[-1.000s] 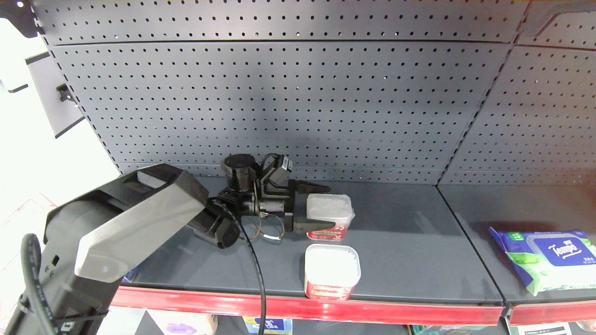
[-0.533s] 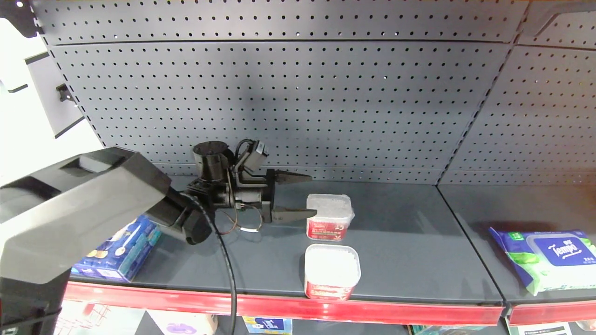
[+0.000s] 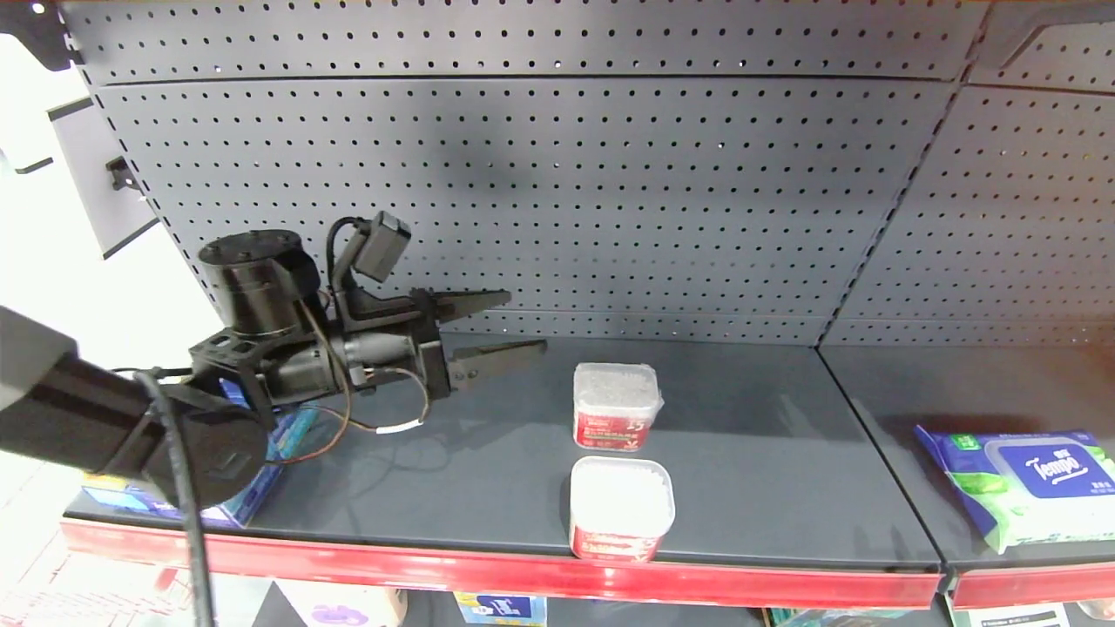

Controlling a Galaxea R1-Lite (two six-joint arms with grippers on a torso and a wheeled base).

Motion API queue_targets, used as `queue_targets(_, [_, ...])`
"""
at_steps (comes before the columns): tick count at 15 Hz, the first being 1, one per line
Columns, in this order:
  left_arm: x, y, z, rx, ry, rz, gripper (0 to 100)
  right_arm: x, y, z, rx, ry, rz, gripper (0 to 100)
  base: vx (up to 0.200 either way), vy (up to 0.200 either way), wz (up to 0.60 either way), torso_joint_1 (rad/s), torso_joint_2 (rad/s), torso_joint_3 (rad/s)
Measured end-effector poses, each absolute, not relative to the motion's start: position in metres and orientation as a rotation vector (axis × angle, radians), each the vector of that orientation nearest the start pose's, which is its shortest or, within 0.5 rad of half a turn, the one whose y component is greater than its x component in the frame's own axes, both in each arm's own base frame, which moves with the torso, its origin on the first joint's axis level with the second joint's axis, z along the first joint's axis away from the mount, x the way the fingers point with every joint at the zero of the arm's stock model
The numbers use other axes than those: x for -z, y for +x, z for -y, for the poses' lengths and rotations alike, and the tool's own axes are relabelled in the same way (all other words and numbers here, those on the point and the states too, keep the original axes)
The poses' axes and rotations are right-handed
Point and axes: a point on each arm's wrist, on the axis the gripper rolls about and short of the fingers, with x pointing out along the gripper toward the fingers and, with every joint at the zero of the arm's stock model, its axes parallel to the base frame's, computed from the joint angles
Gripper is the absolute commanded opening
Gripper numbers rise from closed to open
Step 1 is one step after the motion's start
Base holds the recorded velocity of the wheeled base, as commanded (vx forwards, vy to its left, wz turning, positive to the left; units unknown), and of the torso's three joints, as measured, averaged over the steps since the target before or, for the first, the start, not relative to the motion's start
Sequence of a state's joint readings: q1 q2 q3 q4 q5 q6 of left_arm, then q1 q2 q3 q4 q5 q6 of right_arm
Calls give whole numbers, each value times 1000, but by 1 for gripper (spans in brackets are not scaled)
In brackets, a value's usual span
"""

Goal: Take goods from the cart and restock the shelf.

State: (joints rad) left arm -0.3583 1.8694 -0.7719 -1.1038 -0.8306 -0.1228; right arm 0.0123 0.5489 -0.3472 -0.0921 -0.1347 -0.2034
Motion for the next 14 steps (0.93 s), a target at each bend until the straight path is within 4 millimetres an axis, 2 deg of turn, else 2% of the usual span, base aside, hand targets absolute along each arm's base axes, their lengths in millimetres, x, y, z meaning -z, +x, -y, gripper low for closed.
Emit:
queue_targets(2, [-182,281,121,1081,-130,-106,100,-186,37,2,103,-212,-137,100,0,0,0,0,0,0])
queue_targets(4, [-196,254,109,985,-150,-216,100,-191,46,2,72,-210,-156,100,0,0,0,0,0,0])
queue_targets(7, [-209,203,87,832,-160,-429,100,-198,64,-3,-117,-192,-189,100,0,0,0,0,0,0])
queue_targets(10, [-217,153,67,710,-143,-552,100,-184,75,-6,-229,-165,-275,100,0,0,0,0,0,0])
queue_targets(12, [-222,136,62,693,-115,-549,100,-171,78,-5,-204,-113,-344,100,0,0,0,0,0,0])
queue_targets(14, [-221,131,63,609,-65,-563,100,-164,74,0,-71,-116,-366,100,0,0,0,0,0,0])
